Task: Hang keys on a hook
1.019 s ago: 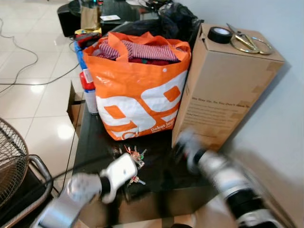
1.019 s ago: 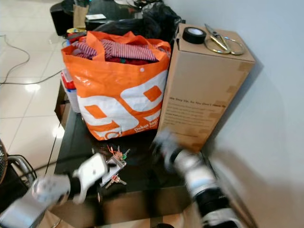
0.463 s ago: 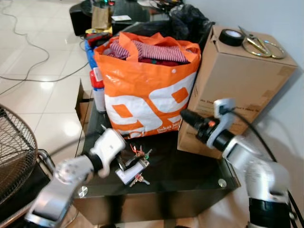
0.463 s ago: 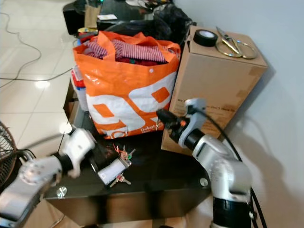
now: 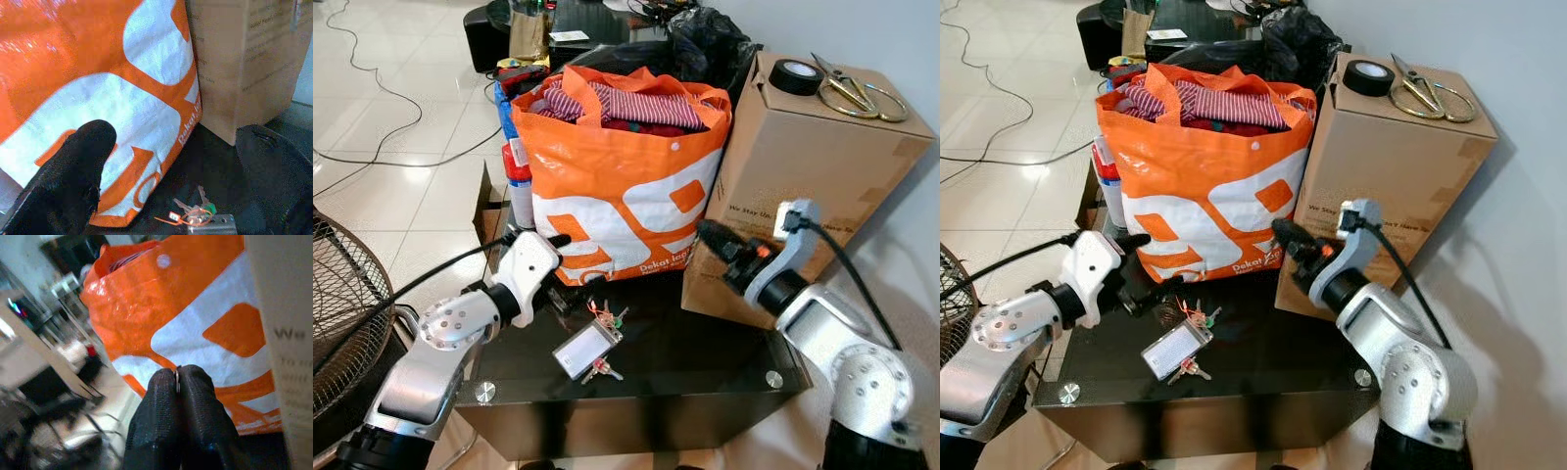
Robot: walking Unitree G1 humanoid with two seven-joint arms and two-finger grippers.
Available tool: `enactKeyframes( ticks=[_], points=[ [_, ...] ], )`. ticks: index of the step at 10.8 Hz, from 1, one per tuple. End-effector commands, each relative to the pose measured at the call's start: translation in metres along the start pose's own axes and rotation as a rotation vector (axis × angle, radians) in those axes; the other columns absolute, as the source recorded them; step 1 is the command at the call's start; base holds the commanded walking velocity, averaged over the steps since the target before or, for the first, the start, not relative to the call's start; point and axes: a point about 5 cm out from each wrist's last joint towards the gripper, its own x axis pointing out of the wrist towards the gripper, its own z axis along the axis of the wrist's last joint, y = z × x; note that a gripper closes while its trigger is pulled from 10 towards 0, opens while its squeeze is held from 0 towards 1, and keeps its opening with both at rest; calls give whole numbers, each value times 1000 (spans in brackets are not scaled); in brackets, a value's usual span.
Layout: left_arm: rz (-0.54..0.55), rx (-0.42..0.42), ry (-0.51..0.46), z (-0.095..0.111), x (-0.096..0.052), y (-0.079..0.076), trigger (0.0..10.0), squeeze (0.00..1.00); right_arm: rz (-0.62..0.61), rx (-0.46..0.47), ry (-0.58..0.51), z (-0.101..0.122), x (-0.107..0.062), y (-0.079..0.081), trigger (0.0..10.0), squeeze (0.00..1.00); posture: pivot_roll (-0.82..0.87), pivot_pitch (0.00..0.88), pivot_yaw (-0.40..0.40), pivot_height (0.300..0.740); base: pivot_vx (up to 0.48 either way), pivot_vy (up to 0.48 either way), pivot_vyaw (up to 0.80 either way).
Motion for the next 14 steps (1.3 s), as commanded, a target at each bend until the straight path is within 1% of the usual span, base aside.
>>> enactKeyframes(
  ticks=[1, 2, 3, 4, 5, 6, 7, 8, 9, 10, 11, 12, 14],
  points=[
    [5, 35, -44, 13, 1, 5, 10000, 0, 17, -68, 10, 2, 2, 7, 0, 0, 2, 0, -62, 740, 0, 0, 0],
    [-10, 46, -77, 24, 5, 11, 10000, 0, 56, -75, 7, 6, 8, 13, 0, 0, 1, 0, -62, 740, 0, 0, 0],
    [-116, 49, -147, 46, 15, 14, 10000, 1000, 116, -94, -1, 16, 18, 19, 0, 0, 6, 0, -67, 740, 0, 0, 0],
    [-139, 73, -171, 54, 23, 16, 10000, 1000, 134, -102, -1, 20, 22, 20, 0, 0, 9, 0, -76, 740, 0, 0, 0],
    [-185, 101, -187, 58, 40, 9, 10000, 1000, 168, -111, -1, 25, 26, 22, 0, 0, 6, 0, -82, 740, 0, 0, 0],
    [-242, 100, -186, 56, 52, 0, 10000, 698, 197, -105, -7, 29, 28, 25, 0, 0, 1, 0, -80, 740, 0, 0, 0],
    [-251, 124, -180, 53, 66, -8, 10000, 94, 229, -83, -23, 33, 28, 28, 0, 0, -11, 0, -72, 740, 0, 0, 0],
    [-272, 159, -200, 55, 77, -16, 10000, 4, 262, -55, -42, 36, 28, 31, 0, 0, -14, 0, -71, 740, 0, 0, 0],
    [-282, 210, -214, 55, 87, -22, 7373, 4, 285, -29, -55, 38, 27, 33, 0, 0, -26, 0, -67, 740, 0, 0, 0],
    [-261, 232, -246, 58, 95, -25, 4314, 0, 298, -12, -59, 38, 26, 34, 0, 0, -28, 0, -69, 740, 0, 0, 0],
    [-255, 230, -278, 62, 99, -27, 0, 0, 301, -9, -57, 38, 26, 34, 0, 0, -30, 0, -68, 740, 0, 0, 0],
    [-245, 233, -331, 68, 100, -34, 0, 0, 310, 9, -61, 39, 24, 33, 0, 0, -32, 0, -70, 740, 0, 0, 0],
    [-192, 235, -362, 65, 100, -37, 0, 0, 331, 65, -88, 42, 23, 31, 0, 0, -33, 0, -76, 740, 0, 0, 0]
  ],
)
